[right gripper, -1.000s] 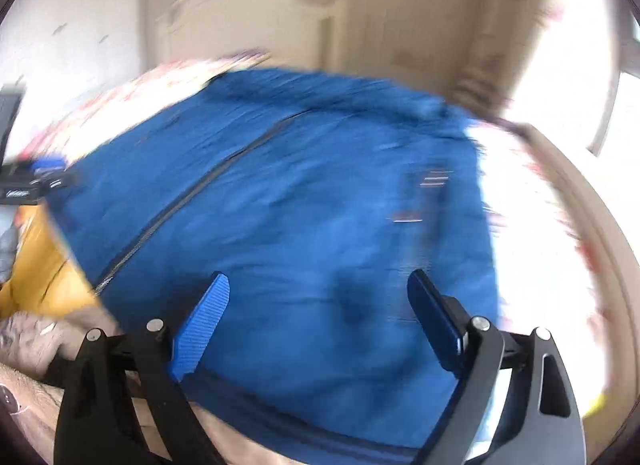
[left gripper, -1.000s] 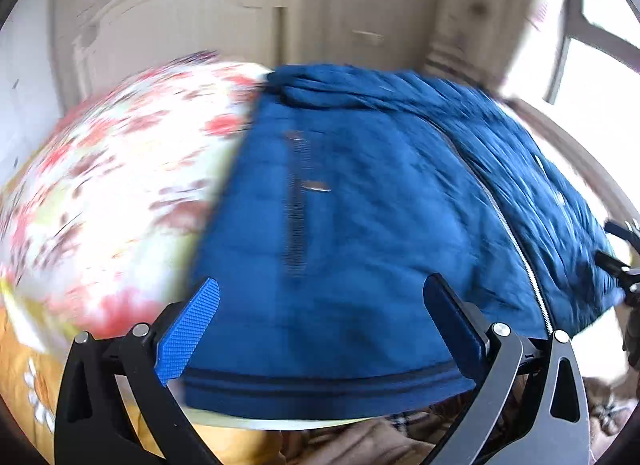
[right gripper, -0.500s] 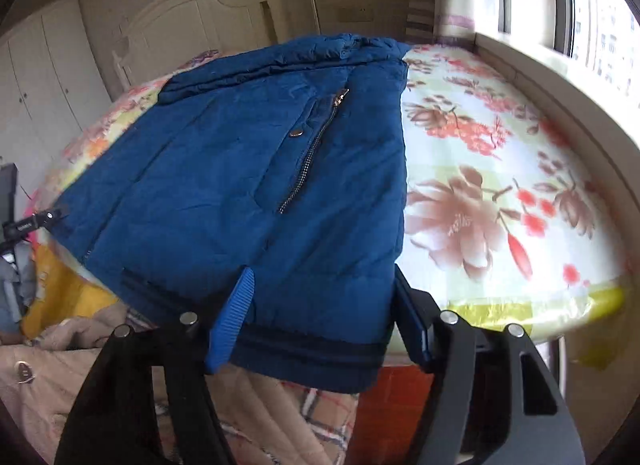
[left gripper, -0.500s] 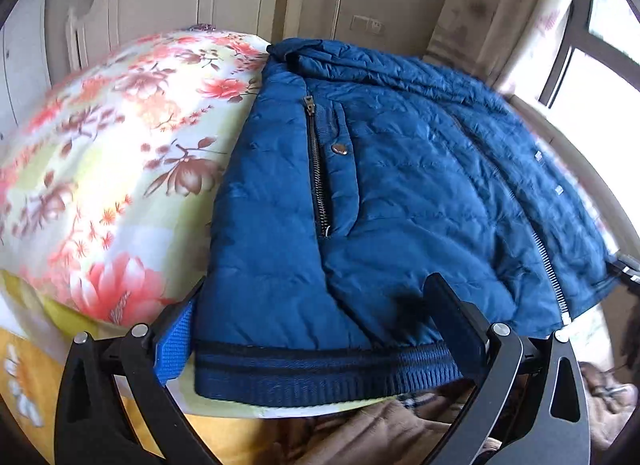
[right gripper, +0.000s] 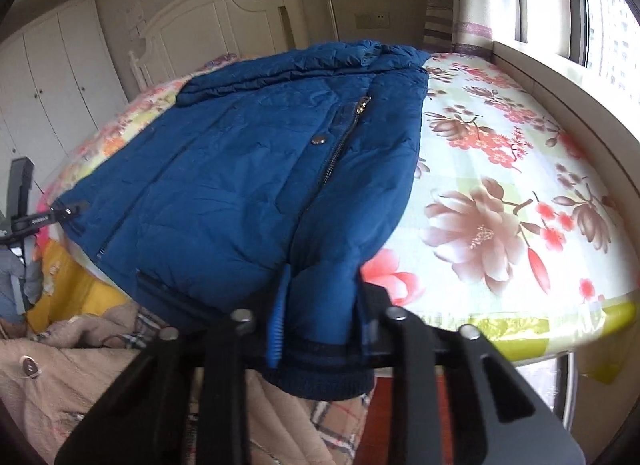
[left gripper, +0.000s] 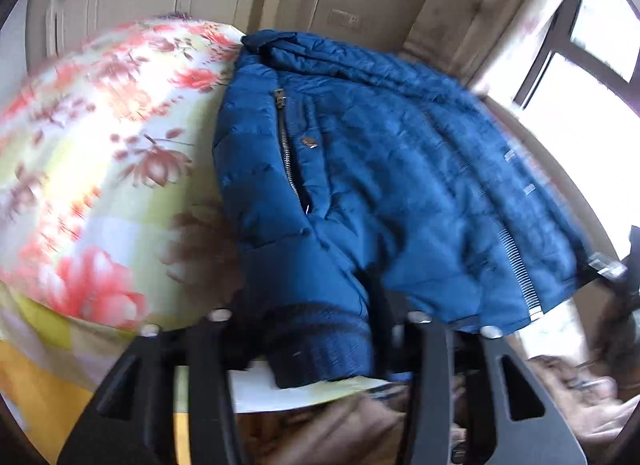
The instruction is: Fold large clothes
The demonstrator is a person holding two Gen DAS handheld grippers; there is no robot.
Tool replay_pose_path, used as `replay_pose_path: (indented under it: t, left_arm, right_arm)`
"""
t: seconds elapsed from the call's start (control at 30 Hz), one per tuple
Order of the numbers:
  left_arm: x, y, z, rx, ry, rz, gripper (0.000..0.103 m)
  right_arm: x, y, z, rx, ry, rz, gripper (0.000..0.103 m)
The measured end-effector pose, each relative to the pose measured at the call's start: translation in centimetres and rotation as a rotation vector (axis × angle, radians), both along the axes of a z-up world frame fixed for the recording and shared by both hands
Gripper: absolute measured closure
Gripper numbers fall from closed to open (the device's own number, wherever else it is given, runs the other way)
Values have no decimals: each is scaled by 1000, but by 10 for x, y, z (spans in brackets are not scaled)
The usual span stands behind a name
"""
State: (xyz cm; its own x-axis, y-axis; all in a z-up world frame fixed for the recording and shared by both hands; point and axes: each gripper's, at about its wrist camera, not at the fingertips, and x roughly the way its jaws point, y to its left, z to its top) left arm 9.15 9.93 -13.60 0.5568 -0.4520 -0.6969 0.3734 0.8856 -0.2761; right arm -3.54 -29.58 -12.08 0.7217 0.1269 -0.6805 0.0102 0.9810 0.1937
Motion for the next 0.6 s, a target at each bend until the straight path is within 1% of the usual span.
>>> replay_pose_path:
  t: [0.03, 0.1, 0.17, 0.27, 0.33, 0.37, 0.47, 0.5, 0.53, 0.57, 0.6]
  left_arm:
    - [-2, 4, 2, -43, -5, -3, 72]
    - [-10, 16, 15, -175, -23, -10, 74]
    - [-25, 28, 32, -275, -59, -27, 75]
    - [-52, 42, 55, -344, -96, -55, 75]
    - [-86, 58, 73, -397, -129, -72, 75]
    - [-104, 67, 82, -441, -151, -82, 75]
    - [-135, 88, 113, -561, -232, -108, 74]
    - [-137, 90, 121, -585, -252, -113, 74]
    - [-135, 91, 134, -625, -275, -123, 74]
    - [-126, 89, 146, -661, -285, -132, 74]
    - [-115, 87, 154, -679, -282, -132, 74]
  right_arm:
    - [-2, -4, 2, 37, -12, 4, 85]
    - [-7, -12, 6, 139, -43, 26, 87]
    - [-15, -15, 15, 216, -76, 58, 88]
    - [-45, -12, 45, 284, -186, 160, 89]
    - [-70, -12, 66, 314, -251, 196, 89]
    - [-87, -13, 81, 333, -297, 208, 89]
    - [-119, -14, 120, 340, -416, 229, 89]
    - [-123, -14, 132, 335, -451, 237, 89]
    - [-123, -13, 148, 326, -486, 245, 89]
    - [-116, -12, 162, 315, -508, 247, 89]
    - [-108, -12, 171, 310, -512, 246, 89]
